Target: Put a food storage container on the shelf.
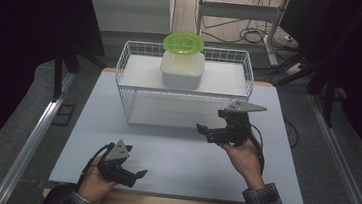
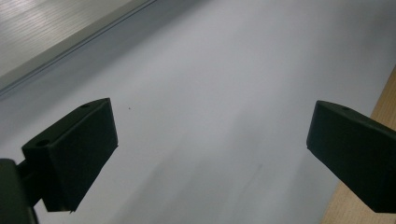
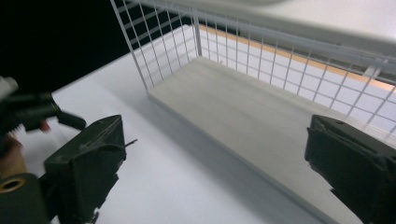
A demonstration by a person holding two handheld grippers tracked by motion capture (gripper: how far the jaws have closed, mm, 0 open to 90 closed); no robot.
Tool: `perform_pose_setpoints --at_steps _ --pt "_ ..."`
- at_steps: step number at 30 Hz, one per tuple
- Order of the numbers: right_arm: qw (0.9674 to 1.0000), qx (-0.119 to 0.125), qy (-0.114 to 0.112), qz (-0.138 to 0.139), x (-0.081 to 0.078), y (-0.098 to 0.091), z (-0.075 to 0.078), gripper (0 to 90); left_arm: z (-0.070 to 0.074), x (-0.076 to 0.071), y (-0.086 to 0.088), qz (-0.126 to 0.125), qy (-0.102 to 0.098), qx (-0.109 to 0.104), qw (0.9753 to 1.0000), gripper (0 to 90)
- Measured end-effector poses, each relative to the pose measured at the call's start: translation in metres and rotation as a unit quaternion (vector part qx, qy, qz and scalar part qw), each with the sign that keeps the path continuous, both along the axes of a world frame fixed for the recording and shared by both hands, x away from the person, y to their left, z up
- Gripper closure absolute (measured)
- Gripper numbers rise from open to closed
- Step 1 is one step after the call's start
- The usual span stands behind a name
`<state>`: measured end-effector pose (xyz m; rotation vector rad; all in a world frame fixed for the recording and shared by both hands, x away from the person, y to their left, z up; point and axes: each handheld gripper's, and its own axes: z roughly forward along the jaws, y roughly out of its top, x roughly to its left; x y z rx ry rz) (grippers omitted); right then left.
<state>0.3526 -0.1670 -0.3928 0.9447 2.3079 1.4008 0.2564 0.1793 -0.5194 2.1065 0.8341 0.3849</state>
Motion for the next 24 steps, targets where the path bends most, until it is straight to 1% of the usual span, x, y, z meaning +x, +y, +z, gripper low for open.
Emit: perform_pose_setpoints --at_steps 3,6,8,12,15,18,24 --pt "0.9999 -0.014 -0.010 0.003 -0.004 -0.004 -0.012 0.6 0.000 0.000 0.000 -0.001 0.000 0.001 1.0000 1.6" --pt "0.9995 -0.025 -0.015 0.005 -0.007 -0.007 -0.023 0.0 0.000 0.000 0.000 0.000 -0.001 0.000 1.0000 1.6" --pt "0.9995 -0.028 -0.016 0.004 -0.010 -0.010 -0.030 0.0 0.000 0.000 0.000 0.001 -0.001 -0.001 1.0000 1.6" --pt "0.9993 -0.036 -0.013 0.000 -0.012 -0.016 -0.039 0.0 0.001 -0.001 0.000 0.002 -0.002 -0.002 1.0000 1.6" --pt "0.9993 -0.037 -0.008 -0.005 -0.015 -0.021 -0.047 0.0 0.001 0.000 0.001 0.002 -0.003 -0.004 1.0000 1.6" --pt "0.9990 -0.041 -0.009 -0.012 -0.019 -0.025 -0.055 0.0 0.001 -0.001 0.001 0.002 -0.002 -0.005 1.0000 1.5" --pt "0.9983 -0.053 -0.003 -0.024 -0.025 -0.033 -0.072 0.0 0.000 0.000 0.001 0.003 -0.003 -0.004 1.0000 1.4"
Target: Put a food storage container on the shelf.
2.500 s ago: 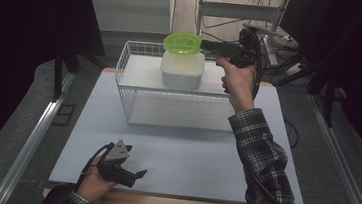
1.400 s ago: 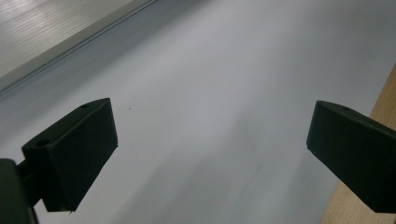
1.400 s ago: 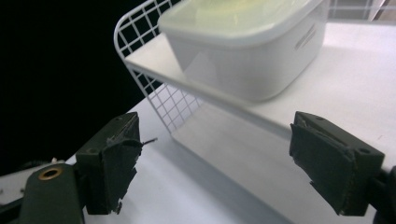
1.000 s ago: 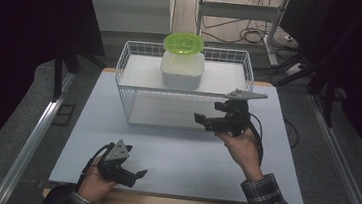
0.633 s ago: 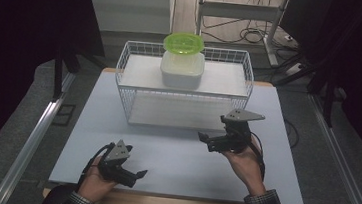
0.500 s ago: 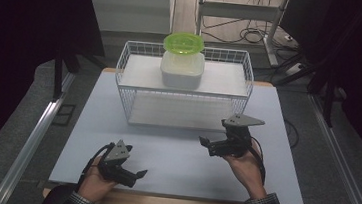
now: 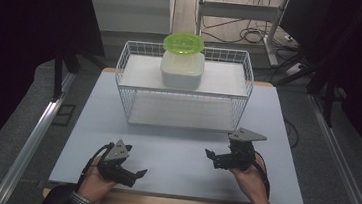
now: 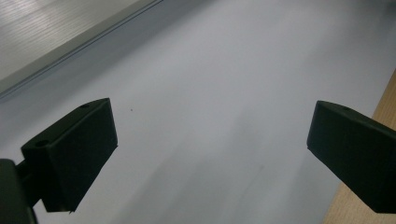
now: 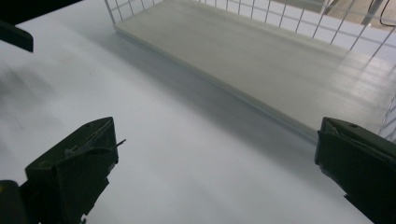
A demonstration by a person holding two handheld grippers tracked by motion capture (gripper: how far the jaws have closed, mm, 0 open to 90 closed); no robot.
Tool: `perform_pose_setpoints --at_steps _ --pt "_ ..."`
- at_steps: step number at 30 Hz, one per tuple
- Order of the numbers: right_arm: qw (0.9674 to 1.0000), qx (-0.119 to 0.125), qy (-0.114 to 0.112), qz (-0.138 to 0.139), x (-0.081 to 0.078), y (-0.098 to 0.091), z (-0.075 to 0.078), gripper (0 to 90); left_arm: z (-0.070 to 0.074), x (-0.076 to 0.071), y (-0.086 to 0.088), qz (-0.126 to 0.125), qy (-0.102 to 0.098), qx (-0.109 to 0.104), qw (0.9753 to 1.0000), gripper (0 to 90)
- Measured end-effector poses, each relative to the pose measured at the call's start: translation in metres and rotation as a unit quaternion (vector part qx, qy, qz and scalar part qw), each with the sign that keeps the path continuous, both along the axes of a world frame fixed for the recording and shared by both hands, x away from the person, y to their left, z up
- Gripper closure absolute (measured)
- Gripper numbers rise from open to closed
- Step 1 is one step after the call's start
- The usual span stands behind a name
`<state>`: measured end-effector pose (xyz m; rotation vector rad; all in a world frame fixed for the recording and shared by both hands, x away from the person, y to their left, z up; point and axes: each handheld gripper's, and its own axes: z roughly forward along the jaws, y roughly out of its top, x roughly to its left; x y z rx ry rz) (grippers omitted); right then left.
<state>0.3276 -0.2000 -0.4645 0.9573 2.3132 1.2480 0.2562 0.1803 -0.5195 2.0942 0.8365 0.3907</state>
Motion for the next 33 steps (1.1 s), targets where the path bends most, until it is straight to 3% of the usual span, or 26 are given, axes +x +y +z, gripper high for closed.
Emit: perform_pose_setpoints --at_steps 15,33 --pt "0.9992 -0.034 0.012 -0.015 -0.012 -0.014 -0.027 0.0 -0.002 0.001 0.001 0.003 -0.005 -0.003 1.0000 1.0" --pt "0.9957 -0.079 0.047 -0.005 -0.021 -0.015 -0.051 0.0 -0.008 0.002 -0.001 -0.004 0.001 0.008 1.0000 0.6"
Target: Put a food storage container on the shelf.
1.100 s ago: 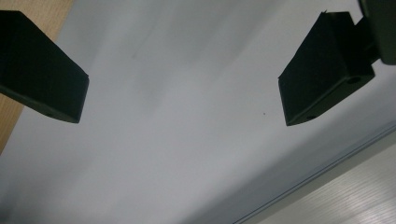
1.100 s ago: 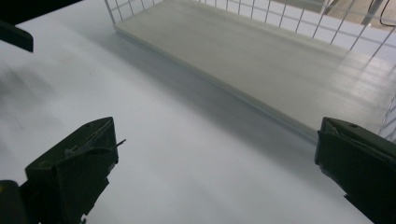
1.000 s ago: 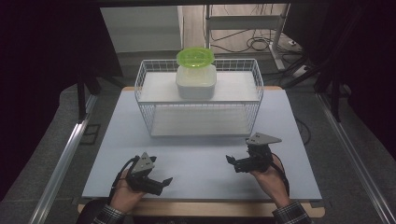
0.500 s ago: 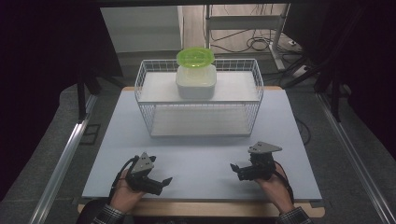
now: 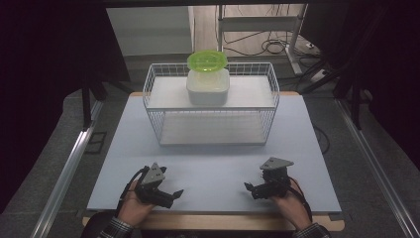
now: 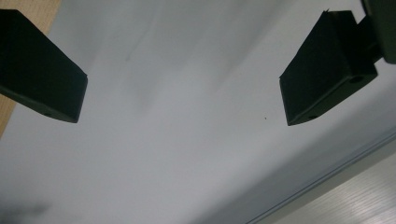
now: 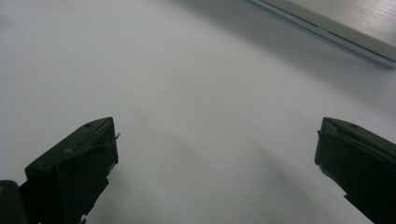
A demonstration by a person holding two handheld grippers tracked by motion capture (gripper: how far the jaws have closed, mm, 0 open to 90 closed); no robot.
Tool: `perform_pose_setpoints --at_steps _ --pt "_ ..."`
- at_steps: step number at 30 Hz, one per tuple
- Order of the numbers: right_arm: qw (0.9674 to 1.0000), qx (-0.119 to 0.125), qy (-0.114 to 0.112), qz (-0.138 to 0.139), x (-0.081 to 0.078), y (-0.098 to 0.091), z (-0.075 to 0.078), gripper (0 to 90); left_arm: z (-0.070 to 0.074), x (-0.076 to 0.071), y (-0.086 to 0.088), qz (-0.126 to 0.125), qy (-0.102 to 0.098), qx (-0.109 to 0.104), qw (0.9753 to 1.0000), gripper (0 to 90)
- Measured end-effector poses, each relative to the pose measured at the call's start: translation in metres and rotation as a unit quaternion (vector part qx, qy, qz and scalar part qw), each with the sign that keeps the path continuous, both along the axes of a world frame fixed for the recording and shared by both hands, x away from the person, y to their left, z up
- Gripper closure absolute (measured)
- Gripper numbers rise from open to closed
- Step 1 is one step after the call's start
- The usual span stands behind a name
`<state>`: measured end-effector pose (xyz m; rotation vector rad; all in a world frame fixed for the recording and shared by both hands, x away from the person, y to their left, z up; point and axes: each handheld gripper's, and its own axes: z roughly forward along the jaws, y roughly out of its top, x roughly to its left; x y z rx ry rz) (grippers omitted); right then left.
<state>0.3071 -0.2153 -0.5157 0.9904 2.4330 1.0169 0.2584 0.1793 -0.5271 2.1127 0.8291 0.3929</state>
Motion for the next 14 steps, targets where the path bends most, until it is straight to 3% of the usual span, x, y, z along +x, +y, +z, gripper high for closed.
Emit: perform_pose_setpoints --at_steps 8,14 --pt "0.9996 -0.023 0.017 0.005 0.0003 0.0031 -0.0074 0.0 -0.0016 0.0000 -0.0012 -0.002 0.002 0.004 1.0000 0.5" --pt "0.9995 -0.025 0.019 0.005 0.0008 0.0030 -0.0084 0.0 -0.0016 0.0005 -0.0016 -0.002 0.002 0.004 1.0000 0.5"
